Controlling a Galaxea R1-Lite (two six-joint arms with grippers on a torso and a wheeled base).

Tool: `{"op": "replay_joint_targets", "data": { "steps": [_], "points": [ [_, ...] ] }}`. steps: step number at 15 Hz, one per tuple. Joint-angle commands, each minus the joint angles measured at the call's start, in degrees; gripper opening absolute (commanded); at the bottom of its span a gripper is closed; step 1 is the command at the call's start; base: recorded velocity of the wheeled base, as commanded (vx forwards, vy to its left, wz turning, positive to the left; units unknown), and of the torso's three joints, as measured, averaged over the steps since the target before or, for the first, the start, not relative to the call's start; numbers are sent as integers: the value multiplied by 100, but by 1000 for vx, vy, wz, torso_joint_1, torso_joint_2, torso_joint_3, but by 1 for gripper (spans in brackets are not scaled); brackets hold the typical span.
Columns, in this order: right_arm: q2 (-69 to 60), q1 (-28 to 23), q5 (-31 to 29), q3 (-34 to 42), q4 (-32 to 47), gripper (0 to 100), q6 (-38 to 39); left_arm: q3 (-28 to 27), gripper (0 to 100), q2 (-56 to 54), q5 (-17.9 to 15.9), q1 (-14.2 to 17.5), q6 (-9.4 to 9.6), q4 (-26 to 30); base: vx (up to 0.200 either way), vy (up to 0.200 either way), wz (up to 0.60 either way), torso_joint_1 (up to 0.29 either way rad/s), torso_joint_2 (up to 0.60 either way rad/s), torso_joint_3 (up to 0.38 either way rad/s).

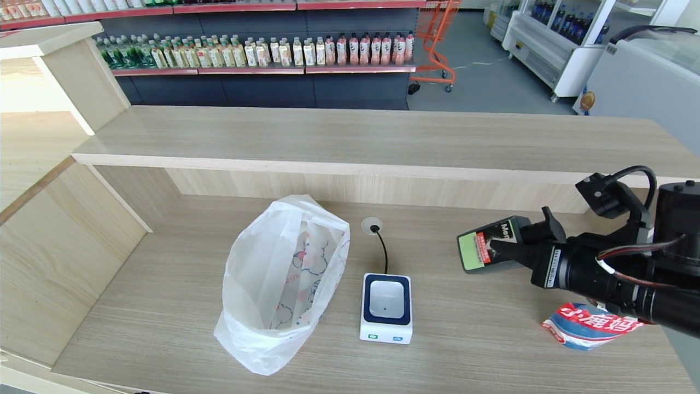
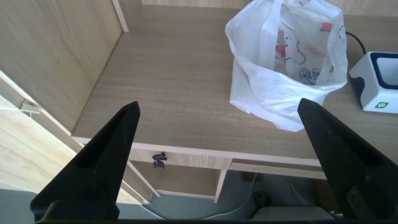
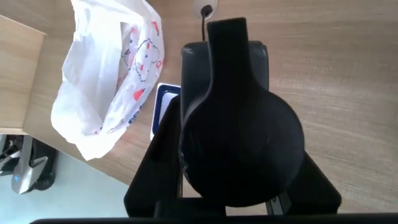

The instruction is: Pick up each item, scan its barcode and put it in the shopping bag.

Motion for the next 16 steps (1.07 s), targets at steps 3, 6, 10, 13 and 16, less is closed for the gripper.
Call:
{"op": "replay_joint_targets", "data": {
  "steps": [3, 6, 10, 13, 16],
  "points": [
    [23, -10, 47, -26, 168, 0, 324, 0, 100, 0, 4, -9, 26, 0, 0, 133, 0, 15, 5, 0],
    [392, 25, 74, -324, 177, 0, 333, 0, 100, 0, 4, -9, 18, 0, 0, 0, 0, 0, 0, 0],
    [1579, 244, 364, -1388, 194, 0, 342, 0, 100, 0, 4, -9, 18, 0, 0, 0, 0, 0, 0, 0],
    [2493, 684, 372, -2249, 238, 0, 342, 0, 100, 0, 4, -9, 18, 0, 0, 0, 0, 0, 0, 0],
    [3011, 1132, 355, -2487, 203, 0, 315, 0, 100, 0, 4, -9, 18, 0, 0, 0, 0, 0, 0, 0]
  ]
}}
